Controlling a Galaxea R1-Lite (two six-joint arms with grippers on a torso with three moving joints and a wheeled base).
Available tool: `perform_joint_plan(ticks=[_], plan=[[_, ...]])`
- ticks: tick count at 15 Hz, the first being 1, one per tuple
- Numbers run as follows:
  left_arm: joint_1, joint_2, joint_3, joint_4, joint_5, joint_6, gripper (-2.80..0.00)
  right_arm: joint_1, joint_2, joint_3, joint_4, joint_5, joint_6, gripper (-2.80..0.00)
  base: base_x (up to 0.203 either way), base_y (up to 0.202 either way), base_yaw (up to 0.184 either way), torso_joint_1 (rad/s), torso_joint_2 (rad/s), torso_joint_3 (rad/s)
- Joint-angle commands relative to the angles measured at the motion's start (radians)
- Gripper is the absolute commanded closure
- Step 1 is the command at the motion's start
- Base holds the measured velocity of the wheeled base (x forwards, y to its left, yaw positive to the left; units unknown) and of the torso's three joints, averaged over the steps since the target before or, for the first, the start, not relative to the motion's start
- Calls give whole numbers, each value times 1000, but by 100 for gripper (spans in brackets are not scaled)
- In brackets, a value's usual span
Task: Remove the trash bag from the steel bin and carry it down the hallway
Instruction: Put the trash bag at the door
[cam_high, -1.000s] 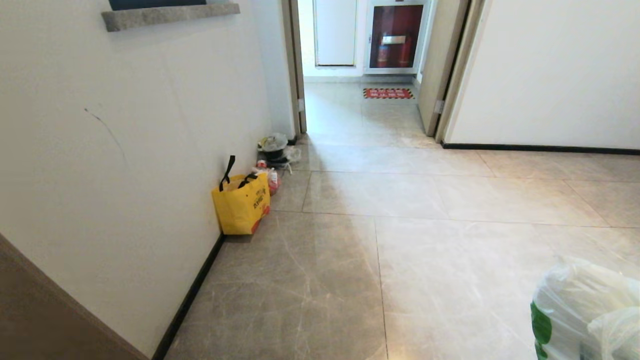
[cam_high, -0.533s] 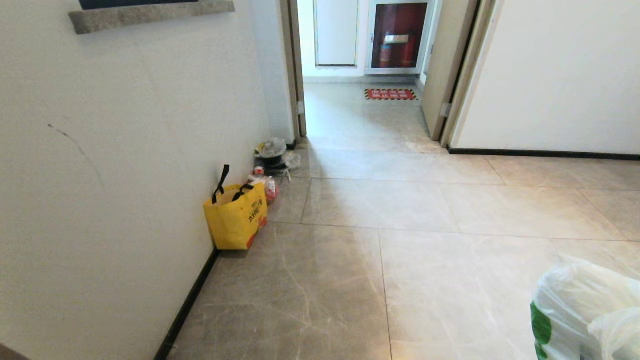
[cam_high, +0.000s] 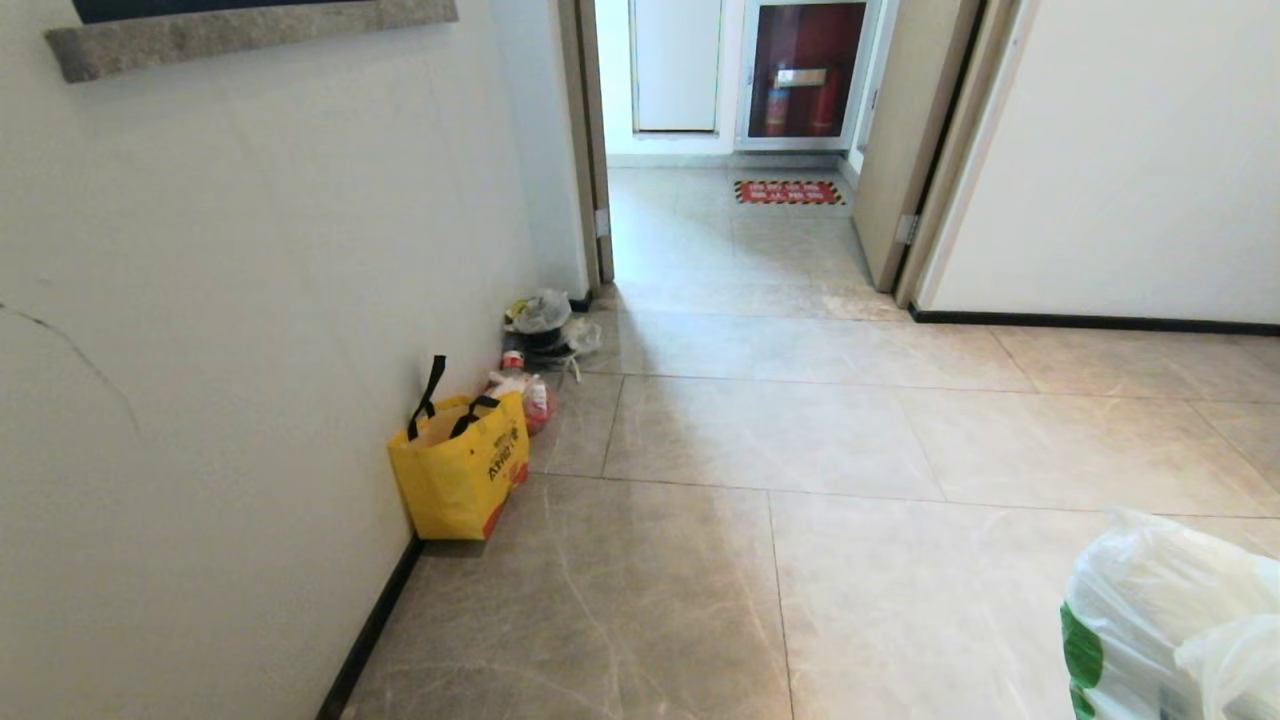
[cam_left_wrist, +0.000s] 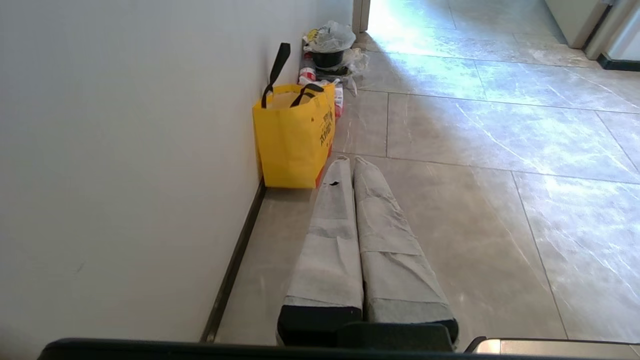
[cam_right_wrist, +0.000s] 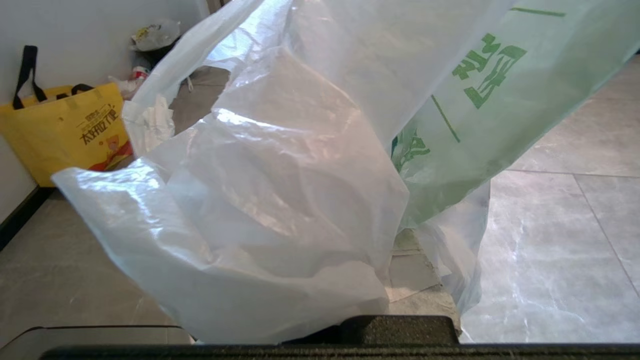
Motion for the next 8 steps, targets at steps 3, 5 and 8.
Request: perform_joint_plan(ticks=[3, 5, 8], plan=[[0, 0, 0, 1, 0, 0, 0, 0, 1, 0, 0, 0, -1, 0, 193, 0, 1, 2, 0, 4], [0, 0, 0, 1, 0, 0, 0, 0, 1, 0, 0, 0, -1, 0, 180, 0, -2, -2, -2, 5], [0, 0, 0, 1, 0, 0, 0, 0, 1, 0, 0, 0, -1, 0, 191, 0, 4, 6, 1, 3]])
